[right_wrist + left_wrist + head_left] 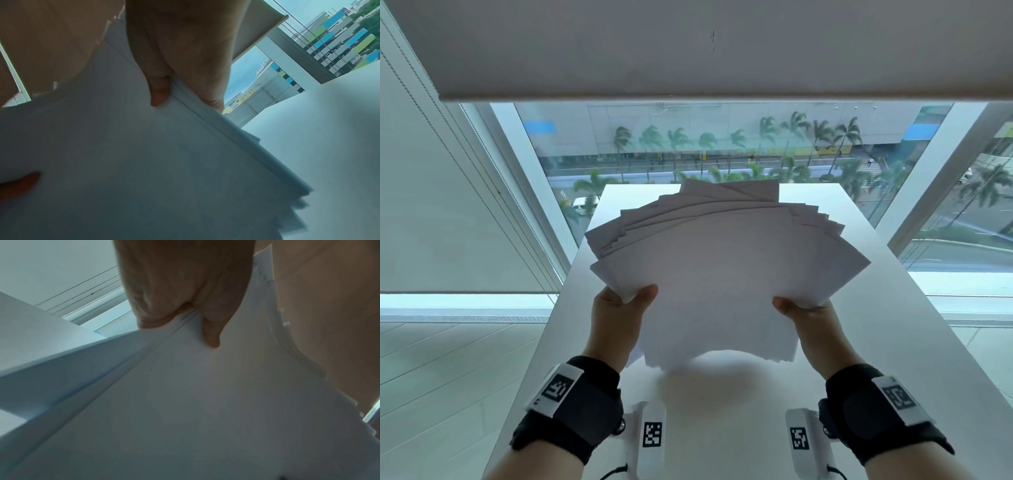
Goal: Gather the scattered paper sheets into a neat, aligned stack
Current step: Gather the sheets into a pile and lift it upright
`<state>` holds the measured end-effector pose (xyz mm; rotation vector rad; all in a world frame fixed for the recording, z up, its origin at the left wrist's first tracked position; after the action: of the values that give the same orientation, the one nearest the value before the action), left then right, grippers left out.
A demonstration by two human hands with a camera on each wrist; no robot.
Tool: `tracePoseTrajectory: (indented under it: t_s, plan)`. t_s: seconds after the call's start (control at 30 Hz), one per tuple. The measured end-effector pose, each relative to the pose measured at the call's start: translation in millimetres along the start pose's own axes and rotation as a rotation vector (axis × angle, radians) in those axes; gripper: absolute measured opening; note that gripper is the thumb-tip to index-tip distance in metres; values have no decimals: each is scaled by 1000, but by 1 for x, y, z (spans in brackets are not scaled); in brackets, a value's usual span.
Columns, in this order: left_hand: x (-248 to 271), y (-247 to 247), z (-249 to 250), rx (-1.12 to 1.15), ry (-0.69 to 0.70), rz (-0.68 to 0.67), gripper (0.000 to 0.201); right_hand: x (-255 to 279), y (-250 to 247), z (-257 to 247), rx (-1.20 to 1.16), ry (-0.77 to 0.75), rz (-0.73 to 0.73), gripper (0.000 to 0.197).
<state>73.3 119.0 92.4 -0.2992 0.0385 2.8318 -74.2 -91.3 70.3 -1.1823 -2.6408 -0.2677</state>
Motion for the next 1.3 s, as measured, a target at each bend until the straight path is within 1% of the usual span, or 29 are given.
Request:
tracePoseTrajectory:
  t_s: [0.13,0.2,0.23,0.27,0.3,0.33,0.4,0.5,0.53,0.6,0.63,0.7,0.73,0.8,0.83,0.9,0.97,1.03,1.17,1.3]
  plan:
    - [-7,-1,14,1,108,2,16,-3,0,-11,-129,-83,-32,29]
    - [-11,-2,20,-11,147,-22,16,-6,-3,-14,-166,-117,-63,25]
    - [-12,-2,21,-26,154,-34,16,-7,-5,-14,-179,-119,-92,26]
    - [-12,-3,20,-48,148,-43,15,-7,-8,-12,-172,-109,-116,37]
    - [-12,-5,18,-71,134,-50,15,-8,-10,-8,-147,-96,-142,43]
    - [-11,-6,16,-88,119,-57,15,-7,-11,-6,-132,-77,-165,40]
    - [-8,-7,11,-106,92,-83,13,-4,-12,-2,-129,-60,-210,24]
    - [-8,-6,6,-99,62,-94,15,-6,-13,0,-118,-38,-212,37]
    - [-10,-6,5,-94,53,-94,14,-6,-12,-1,-108,-34,-207,35]
    - [-13,-4,3,-92,47,-103,16,-9,-10,-2,-97,-35,-169,24]
    - [-14,-2,4,-90,52,-99,19,-11,-9,-2,-102,-40,-138,17]
    - [-16,1,5,-99,83,-73,24,-12,-5,-6,-119,-69,-89,10]
    - [-17,2,7,-104,110,-60,25,-11,-3,-9,-132,-88,-80,17]
    - [-19,3,13,-100,162,-48,23,-11,-2,-16,-151,-124,-89,50]
    - [-21,3,15,-92,181,-47,21,-12,-3,-18,-166,-140,-107,59]
    - [-23,2,15,-95,197,-49,17,-13,-6,-19,-175,-140,-172,62]
    - [-22,-1,12,-105,161,-54,14,-15,-9,-17,-170,-103,-244,62]
    - [-20,-3,6,-72,114,-83,19,-15,-12,-12,-144,-69,-295,64]
    - [-19,-7,1,-1,50,-157,25,-19,-16,-3,-117,-25,-294,68]
    - [-25,-6,0,46,18,-208,33,-24,-15,0,-116,-15,-302,70]
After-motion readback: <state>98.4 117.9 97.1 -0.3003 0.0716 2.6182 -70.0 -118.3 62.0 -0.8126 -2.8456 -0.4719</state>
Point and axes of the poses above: each hand's wrist, its own x-axis away from the middle knuckle, its own y-axis out of the palm, z = x × y, the point moved 1 cm from there along -x, towards the middle knuckle, and after that the axes turned 11 degrees about y, right-handed, at the moved point
